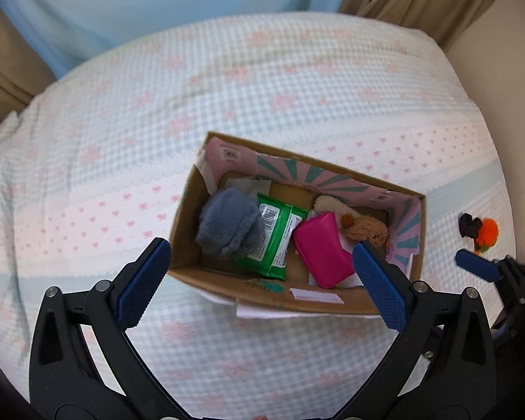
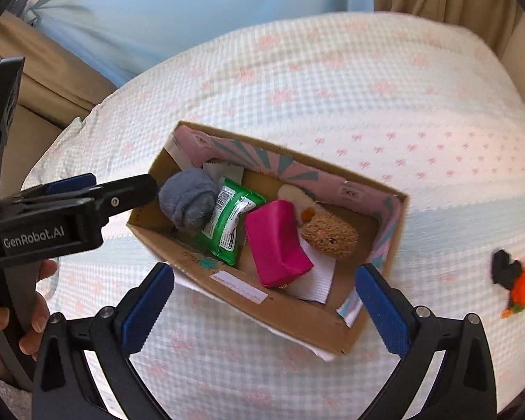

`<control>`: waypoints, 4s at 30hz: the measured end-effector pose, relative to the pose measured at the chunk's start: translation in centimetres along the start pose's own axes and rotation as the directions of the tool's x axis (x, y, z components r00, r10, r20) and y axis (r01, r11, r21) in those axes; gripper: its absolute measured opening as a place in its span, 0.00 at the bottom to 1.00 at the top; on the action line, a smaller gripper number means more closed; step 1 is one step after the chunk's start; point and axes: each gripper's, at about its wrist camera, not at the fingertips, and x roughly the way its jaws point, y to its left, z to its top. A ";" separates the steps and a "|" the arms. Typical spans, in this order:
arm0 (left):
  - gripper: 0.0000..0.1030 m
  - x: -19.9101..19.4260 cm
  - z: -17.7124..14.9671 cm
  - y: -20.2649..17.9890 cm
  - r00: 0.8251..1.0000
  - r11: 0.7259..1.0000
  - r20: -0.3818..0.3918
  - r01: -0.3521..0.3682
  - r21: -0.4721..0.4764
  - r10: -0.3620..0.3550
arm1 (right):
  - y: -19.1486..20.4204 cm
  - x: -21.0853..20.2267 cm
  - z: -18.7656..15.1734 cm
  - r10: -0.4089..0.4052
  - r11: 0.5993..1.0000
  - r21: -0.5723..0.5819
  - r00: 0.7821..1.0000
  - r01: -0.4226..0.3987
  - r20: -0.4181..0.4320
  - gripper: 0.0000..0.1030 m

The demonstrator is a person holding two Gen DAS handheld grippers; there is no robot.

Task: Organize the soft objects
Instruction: 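Lift both tools out of the box toward the black plush and orange pompom, then grasp the black plush with the left tool while the right tool grasps the orange pompom, then carry the plush and pompom into the box and open both tools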

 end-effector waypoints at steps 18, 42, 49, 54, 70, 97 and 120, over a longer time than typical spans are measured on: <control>1.00 -17.0 -8.6 -3.3 0.950 0.999 0.311 0.001 0.054 -0.018 | 0.2 -19.4 -7.6 -0.194 0.981 0.072 0.921 0.180 0.339 1.00; 1.00 -15.5 -10.9 -21.0 0.920 0.901 0.249 0.191 0.390 -0.303 | -13.5 -27.5 -18.6 -0.435 0.873 0.393 0.824 0.288 0.363 1.00; 1.00 -10.8 -9.6 -28.4 0.936 0.874 0.157 0.221 0.433 -0.314 | -20.5 -26.2 -18.4 -0.420 0.889 0.341 0.840 0.305 0.343 1.00; 1.00 -6.3 -8.2 -34.1 0.951 0.857 0.092 0.222 0.466 -0.296 | -26.4 -23.3 -16.9 -0.374 0.917 0.267 0.873 0.298 0.313 1.00; 0.97 13.6 -4.8 -47.2 0.972 0.843 -0.168 0.226 0.488 -0.163 | -38.9 -8.2 -13.0 -0.150 0.983 -0.081 0.973 0.166 0.174 1.00; 0.23 22.6 -4.5 -47.9 0.956 0.868 -0.279 0.210 0.450 -0.087 | -39.9 2.6 -12.8 -0.095 0.967 -0.223 0.987 0.122 0.126 0.35; 0.23 -1.2 -3.0 -41.5 0.966 0.866 0.002 0.230 0.444 -0.258 | -30.5 -17.1 -11.7 -0.263 0.963 0.024 0.908 0.270 0.326 0.35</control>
